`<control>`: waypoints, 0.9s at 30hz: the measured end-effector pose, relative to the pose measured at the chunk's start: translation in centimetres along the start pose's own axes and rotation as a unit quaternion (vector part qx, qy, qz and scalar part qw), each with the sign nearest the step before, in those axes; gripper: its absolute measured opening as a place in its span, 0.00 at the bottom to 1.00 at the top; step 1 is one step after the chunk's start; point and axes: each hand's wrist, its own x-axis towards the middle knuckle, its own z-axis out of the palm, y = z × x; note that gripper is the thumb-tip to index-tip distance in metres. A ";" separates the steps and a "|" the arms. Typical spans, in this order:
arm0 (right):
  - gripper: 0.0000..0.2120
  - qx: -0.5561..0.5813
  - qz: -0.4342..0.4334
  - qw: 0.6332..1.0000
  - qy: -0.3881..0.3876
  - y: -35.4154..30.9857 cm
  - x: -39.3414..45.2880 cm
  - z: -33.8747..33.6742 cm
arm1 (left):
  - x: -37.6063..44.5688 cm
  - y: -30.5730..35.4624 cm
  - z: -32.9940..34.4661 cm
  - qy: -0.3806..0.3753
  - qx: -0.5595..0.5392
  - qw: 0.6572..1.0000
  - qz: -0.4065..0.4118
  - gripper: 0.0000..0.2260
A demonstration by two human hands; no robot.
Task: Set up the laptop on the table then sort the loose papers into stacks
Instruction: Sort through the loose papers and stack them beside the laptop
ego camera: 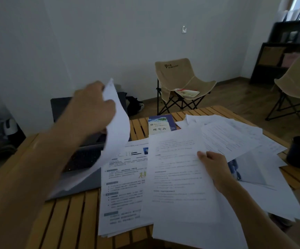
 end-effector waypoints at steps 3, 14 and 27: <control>0.16 -0.001 -0.002 1.000 0.012 0.2 -0.1 -0.5 | -0.3 2.3 7.2 -0.121 0.026 0.992 -0.035 0.18; 0.16 -0.065 0.004 0.996 0.056 1.8 1.2 -2.8 | -1.8 0.0 26.4 -0.139 -0.214 0.907 -0.334 0.34; 0.12 0.001 0.042 0.964 0.263 1.5 1.8 -9.8 | -15.2 -0.3 23.0 -0.182 -0.080 0.949 0.245 0.10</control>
